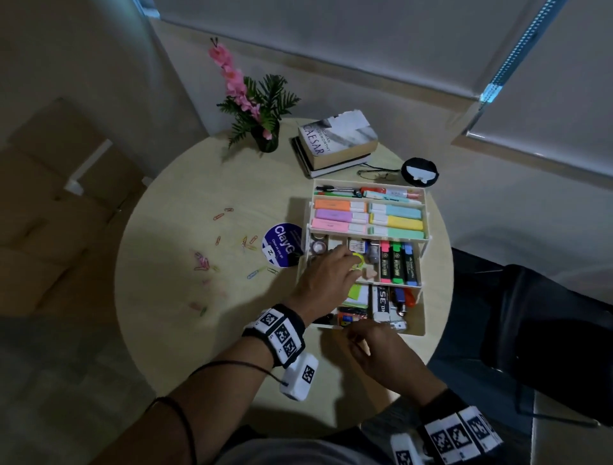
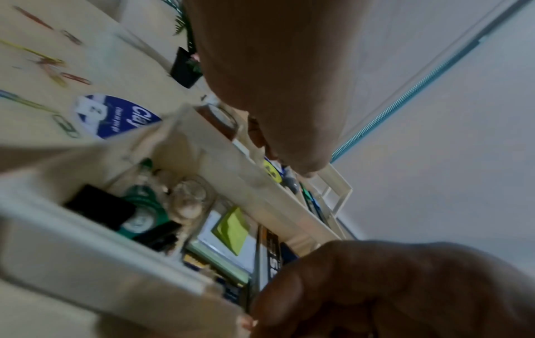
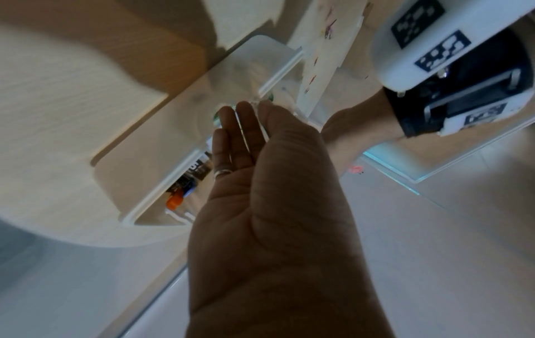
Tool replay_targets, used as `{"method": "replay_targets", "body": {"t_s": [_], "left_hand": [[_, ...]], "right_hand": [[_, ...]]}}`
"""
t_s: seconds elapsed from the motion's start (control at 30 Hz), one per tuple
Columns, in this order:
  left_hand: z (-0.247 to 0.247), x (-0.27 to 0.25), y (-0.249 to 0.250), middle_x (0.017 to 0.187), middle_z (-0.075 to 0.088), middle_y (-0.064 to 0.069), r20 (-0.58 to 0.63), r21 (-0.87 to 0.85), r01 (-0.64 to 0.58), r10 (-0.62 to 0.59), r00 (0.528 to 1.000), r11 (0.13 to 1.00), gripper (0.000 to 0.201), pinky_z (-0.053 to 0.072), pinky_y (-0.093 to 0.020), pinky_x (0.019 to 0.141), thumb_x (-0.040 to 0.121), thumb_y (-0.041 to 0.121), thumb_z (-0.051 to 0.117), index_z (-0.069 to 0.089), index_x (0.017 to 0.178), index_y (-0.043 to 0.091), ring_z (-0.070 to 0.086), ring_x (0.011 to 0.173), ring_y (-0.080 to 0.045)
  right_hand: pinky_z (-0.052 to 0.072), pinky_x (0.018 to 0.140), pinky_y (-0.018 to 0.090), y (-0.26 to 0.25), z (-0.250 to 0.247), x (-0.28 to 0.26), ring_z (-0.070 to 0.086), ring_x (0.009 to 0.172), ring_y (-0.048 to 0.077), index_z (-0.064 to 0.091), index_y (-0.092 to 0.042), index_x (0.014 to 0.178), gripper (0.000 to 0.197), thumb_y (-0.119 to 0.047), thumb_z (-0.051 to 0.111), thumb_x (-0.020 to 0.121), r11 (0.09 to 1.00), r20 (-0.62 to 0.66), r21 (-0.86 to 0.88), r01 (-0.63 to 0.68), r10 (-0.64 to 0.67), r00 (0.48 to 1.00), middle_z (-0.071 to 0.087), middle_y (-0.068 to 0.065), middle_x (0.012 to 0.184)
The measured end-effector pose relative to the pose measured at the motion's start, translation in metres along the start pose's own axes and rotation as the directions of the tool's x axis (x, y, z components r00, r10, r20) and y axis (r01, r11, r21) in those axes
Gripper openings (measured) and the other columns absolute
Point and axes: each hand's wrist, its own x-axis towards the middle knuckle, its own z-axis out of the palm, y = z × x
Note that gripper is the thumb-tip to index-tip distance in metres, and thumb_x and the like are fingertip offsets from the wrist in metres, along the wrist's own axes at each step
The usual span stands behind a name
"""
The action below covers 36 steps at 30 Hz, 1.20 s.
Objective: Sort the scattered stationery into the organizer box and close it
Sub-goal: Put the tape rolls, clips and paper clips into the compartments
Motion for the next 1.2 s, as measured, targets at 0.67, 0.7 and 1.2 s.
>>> {"method": "replay_targets", "body": {"t_s": [0.67, 0.7, 1.2], "left_hand": [[-0.078, -0.233, -0.253, 0.171, -0.026, -0.007, 0.185, 0.378, 0.420, -0.512, 0.839, 0.825, 0.101, 0.000, -0.047, 0.130, 0.098, 0.074, 0.032, -0.014, 0.164, 0.013, -0.023, 0.158, -0.027], [-0.075, -0.236, -0.255, 0.168, -0.032, -0.009, 0.217, 0.421, 0.394, -0.513, 0.831, 0.817, 0.104, -0.003, -0.049, 0.130, 0.097, 0.077, 0.027, -0.020, 0.162, 0.011, -0.028, 0.156, -0.028], [-0.087, -0.214, -0.270, 0.172, -0.009, -0.020, 0.222, 0.405, 0.198, -0.306, 0.926, 0.893, 0.120, 0.014, -0.055, 0.129, 0.091, 0.089, 0.031, 0.000, 0.163, -0.001, -0.008, 0.161, -0.034]], "right_hand": [[0.035, 0.123, 0.047, -0.111, 0.118, 0.202, 0.026, 0.156, 0.041, 0.023, -0.004, 0.161, 0.065, -0.022, 0.052, 0.106, 0.975, -0.029, 0.137, -0.174, 0.180, 0.983, 0.024, 0.023, 0.168], [0.022, 0.130, 0.051, -0.106, 0.129, 0.209, 0.008, 0.161, 0.040, 0.014, 0.001, 0.164, 0.073, -0.029, 0.050, 0.108, 0.971, -0.077, 0.088, -0.222, 0.229, 0.970, 0.011, 0.024, 0.172], [-0.009, 0.125, 0.055, -0.112, 0.163, 0.226, -0.021, 0.160, 0.035, -0.008, -0.014, 0.167, 0.079, -0.044, 0.039, 0.111, 0.946, -0.249, -0.073, -0.317, 0.290, 0.924, -0.021, 0.014, 0.174]]}}
